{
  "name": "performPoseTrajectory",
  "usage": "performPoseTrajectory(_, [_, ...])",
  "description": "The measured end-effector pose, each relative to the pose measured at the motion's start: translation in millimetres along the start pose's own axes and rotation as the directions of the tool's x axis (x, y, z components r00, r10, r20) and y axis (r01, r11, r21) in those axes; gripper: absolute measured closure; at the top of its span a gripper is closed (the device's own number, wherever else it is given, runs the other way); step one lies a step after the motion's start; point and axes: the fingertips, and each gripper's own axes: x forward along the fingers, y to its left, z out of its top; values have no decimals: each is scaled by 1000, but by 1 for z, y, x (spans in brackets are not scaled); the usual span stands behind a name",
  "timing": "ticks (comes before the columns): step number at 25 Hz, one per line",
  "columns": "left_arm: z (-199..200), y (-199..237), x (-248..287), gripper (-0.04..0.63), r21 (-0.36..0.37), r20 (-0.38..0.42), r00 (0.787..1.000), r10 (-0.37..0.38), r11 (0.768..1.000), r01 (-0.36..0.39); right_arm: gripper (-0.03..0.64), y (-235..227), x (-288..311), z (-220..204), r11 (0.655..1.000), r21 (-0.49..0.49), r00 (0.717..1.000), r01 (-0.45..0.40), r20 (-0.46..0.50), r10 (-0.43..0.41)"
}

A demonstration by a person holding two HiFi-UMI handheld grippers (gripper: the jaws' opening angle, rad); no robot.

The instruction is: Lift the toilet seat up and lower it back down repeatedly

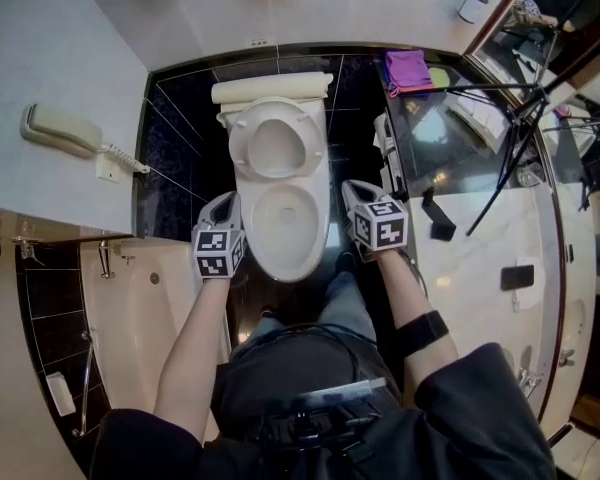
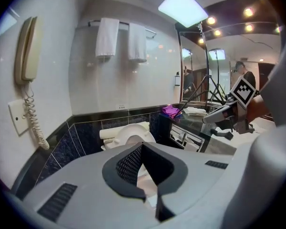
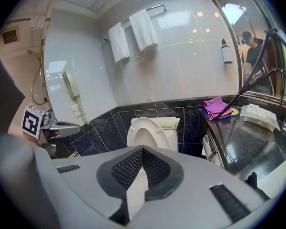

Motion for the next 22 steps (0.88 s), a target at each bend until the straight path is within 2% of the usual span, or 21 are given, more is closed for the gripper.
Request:
performPoseTrajectory(7, [-7, 4, -46, 597, 21, 10, 1000, -12, 1000, 11, 601, 12, -38, 10, 994, -50, 993, 97, 67, -94])
performPoseTrajectory(22, [-19, 1, -72, 597, -24, 29, 1000, -5, 1000, 6, 603, 13, -59, -7, 991, -43, 991, 129, 46, -127])
